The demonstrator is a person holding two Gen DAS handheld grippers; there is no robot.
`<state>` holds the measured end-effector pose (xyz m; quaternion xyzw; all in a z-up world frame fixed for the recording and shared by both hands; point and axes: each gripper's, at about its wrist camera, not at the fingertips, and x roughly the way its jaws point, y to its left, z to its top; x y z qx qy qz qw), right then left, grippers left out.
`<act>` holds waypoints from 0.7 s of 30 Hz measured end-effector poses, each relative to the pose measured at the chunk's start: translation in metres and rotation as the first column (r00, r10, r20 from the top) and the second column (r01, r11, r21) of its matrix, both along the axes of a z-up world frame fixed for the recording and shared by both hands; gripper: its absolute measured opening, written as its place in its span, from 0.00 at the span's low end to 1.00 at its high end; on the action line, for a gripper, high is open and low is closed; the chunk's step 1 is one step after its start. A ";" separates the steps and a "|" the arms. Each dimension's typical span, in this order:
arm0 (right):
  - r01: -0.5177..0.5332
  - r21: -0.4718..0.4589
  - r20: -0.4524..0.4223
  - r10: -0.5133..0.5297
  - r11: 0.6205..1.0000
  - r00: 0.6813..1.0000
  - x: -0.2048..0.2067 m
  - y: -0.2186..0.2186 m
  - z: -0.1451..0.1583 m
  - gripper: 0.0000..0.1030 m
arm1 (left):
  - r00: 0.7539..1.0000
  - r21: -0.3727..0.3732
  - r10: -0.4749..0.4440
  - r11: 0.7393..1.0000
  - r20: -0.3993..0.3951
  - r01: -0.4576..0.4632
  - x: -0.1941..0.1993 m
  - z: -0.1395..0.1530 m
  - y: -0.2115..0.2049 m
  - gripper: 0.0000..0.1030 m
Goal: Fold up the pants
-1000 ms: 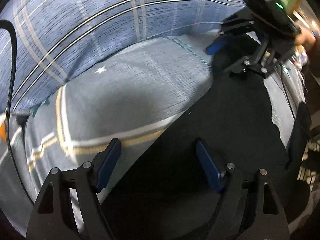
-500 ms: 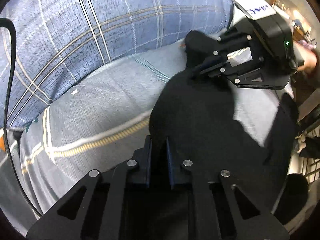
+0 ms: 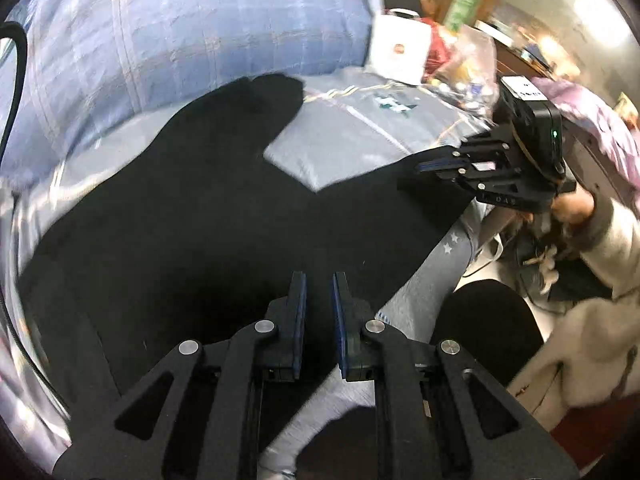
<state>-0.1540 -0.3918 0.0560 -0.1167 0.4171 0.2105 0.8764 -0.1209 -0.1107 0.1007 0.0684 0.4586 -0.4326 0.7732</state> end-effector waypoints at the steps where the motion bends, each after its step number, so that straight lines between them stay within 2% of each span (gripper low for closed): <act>1: 0.033 0.040 -0.023 -0.032 0.999 0.999 0.003 -0.003 -0.001 0.02 | 0.999 0.001 0.025 1.000 -0.020 -0.025 0.005 -0.001 0.001 0.12; 3: 0.093 0.161 -0.065 -0.084 0.983 0.994 0.020 -0.012 0.005 0.03 | 0.994 0.010 0.106 0.994 -0.035 -0.106 0.017 0.003 0.007 0.12; 5: 0.093 0.207 -0.039 -0.087 0.974 0.995 0.041 -0.010 0.016 0.06 | 0.988 0.014 0.154 0.988 -0.007 -0.154 0.028 0.007 0.012 0.13; 6: 0.094 0.186 -0.010 -0.094 0.978 0.996 0.055 -0.004 0.023 0.11 | 0.983 0.026 0.184 0.983 0.004 -0.184 0.034 0.008 0.016 0.21; 7: 0.086 0.164 0.021 -0.090 0.983 0.996 0.071 0.003 0.028 0.15 | 0.979 0.035 0.206 0.978 0.007 -0.206 0.037 0.009 0.021 0.38; 9: 0.039 0.146 0.045 -0.046 0.989 0.998 0.095 0.017 0.034 0.50 | 0.972 0.027 0.235 0.972 0.008 -0.235 0.058 0.010 0.028 0.63; 10: 0.026 0.117 0.059 -0.033 0.993 0.998 0.109 0.023 0.036 0.53 | 0.969 0.020 0.245 0.969 0.017 -0.245 0.063 0.011 0.031 0.65; 12: -0.043 0.006 0.077 0.042 0.999 0.996 0.139 0.041 0.039 0.54 | 0.964 0.030 0.261 0.964 0.052 -0.263 0.087 0.009 0.035 0.65; 14: -0.125 -0.135 0.067 0.134 0.983 0.989 0.168 0.059 0.036 0.54 | 0.969 0.068 0.240 0.968 0.056 -0.243 0.110 0.001 0.034 0.68; 16: -0.216 -0.231 0.034 0.230 0.949 0.973 0.192 0.072 0.029 0.54 | 0.968 0.115 0.241 0.962 0.074 -0.248 0.131 -0.006 0.040 0.68; 18: -0.299 -0.339 -0.009 0.314 0.892 0.949 0.215 0.086 0.019 0.54 | 0.976 0.136 0.213 0.966 0.049 -0.218 0.156 -0.015 0.041 0.68; 21: -0.377 -0.407 -0.064 0.386 0.832 0.920 0.237 0.095 0.007 0.54 | 0.976 0.167 0.216 0.962 0.029 -0.218 0.186 -0.029 0.043 0.68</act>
